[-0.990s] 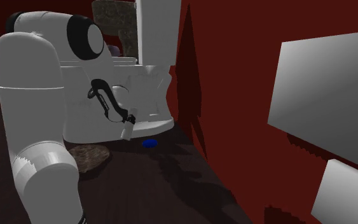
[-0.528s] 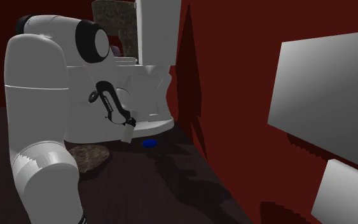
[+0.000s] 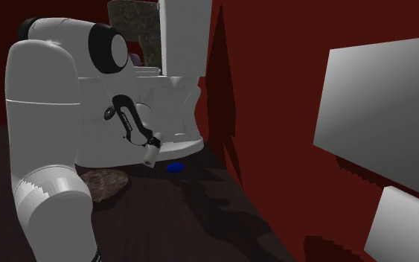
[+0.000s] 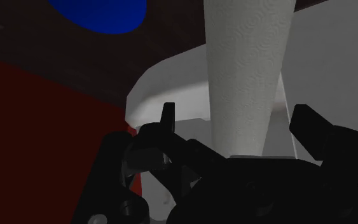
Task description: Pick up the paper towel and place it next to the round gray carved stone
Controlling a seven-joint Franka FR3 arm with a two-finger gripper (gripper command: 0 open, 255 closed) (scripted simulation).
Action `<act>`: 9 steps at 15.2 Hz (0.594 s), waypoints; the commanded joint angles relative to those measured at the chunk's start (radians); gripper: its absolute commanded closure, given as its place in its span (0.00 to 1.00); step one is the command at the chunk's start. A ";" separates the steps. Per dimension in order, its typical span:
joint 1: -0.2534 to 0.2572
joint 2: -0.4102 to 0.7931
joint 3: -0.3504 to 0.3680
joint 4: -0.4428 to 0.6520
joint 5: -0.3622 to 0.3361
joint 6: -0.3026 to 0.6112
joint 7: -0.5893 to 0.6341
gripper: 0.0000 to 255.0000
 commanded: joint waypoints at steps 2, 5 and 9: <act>-0.005 -0.051 0.003 -0.031 0.036 0.024 -0.015 0.00; -0.013 -0.201 0.004 -0.120 0.171 0.098 -0.095 0.00; -0.012 -0.201 0.003 -0.120 0.171 0.098 -0.095 0.00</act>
